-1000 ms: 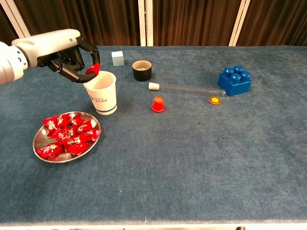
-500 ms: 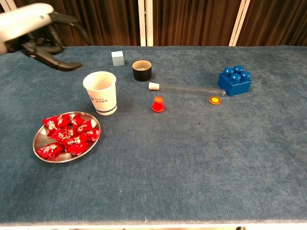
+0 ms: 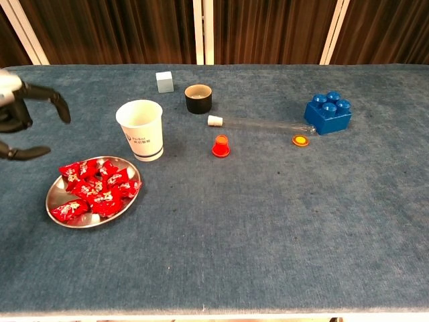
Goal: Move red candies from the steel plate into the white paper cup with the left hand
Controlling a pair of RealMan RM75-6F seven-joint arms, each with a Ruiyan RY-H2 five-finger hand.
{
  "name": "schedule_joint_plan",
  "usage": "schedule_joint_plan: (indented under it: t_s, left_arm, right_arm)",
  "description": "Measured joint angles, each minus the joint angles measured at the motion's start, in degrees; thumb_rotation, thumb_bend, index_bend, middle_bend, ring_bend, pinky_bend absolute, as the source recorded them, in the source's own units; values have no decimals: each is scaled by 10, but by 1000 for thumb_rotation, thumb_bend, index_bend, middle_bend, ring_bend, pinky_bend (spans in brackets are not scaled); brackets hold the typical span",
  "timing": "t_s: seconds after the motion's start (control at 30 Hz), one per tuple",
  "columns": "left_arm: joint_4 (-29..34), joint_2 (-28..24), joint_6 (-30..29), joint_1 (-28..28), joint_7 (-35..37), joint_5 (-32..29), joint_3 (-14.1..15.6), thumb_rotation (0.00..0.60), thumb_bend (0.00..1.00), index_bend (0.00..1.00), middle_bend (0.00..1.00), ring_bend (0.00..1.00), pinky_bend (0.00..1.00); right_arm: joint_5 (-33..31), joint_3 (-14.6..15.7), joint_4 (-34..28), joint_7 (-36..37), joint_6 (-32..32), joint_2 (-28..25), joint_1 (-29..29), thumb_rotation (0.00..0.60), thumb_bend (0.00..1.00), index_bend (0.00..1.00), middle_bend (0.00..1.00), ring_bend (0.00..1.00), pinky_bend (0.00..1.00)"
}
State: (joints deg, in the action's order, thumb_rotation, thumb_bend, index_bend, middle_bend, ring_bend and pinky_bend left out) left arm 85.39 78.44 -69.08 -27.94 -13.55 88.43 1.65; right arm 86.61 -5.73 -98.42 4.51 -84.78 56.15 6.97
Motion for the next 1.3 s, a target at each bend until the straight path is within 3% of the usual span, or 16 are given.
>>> schedule_joint_plan:
  t_s: [0.37, 1.0, 1.3]
  left_arm:
    - [-53, 28, 66, -22, -53, 5, 14, 600, 242, 377, 975, 917, 832]
    - [-108, 70, 72, -34, -49, 31, 17, 600, 243, 415, 975, 919, 832]
    - [-130, 81, 78, -35, -39, 31, 20, 600, 390, 538, 975, 920, 832]
  right_arm:
    - [0, 2, -3, -3, -3, -1, -4, 600, 98, 0, 0, 0, 0]
    - [-6, 0, -12, -16, 5, -2, -1, 600, 98, 0, 0, 0, 0]
    - [-8, -1, -14, -19, 6, -2, 0, 600, 99, 0, 0, 0, 0]
